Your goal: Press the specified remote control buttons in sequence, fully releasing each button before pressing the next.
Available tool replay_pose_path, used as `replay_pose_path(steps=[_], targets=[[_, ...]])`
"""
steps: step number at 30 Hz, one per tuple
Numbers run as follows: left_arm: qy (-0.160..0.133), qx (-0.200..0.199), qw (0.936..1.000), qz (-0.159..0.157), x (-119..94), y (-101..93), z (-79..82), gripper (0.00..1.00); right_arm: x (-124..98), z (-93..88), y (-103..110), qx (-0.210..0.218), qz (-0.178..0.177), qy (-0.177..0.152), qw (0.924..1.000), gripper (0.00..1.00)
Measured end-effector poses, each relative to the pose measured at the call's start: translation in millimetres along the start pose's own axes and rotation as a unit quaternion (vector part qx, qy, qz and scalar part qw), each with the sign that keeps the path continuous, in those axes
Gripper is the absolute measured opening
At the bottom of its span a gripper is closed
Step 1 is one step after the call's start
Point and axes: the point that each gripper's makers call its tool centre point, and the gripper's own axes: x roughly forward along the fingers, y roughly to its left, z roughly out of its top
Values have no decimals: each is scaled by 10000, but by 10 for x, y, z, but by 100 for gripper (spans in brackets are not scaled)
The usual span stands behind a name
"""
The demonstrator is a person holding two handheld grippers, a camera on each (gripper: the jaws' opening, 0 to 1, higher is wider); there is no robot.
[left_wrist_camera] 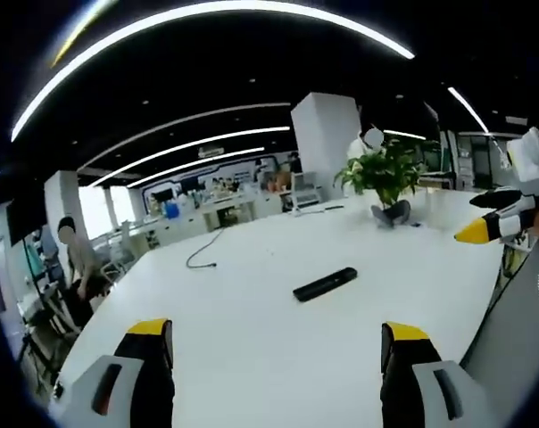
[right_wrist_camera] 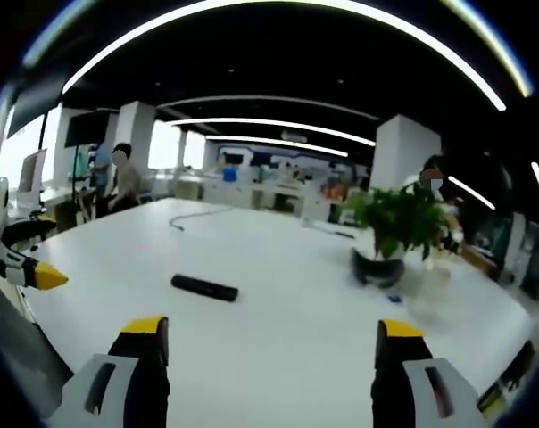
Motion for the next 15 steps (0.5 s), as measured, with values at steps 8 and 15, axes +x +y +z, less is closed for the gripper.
replay_pose_path(steps=[8,15], targets=[[-254,-109,9979,585,-63,293,75,100,4,-16,-13,-126,-84,51,9999,96],[-298,301,9975,562,-60,238,93,100,25,-61,-27,62,-56,168,9998,97]])
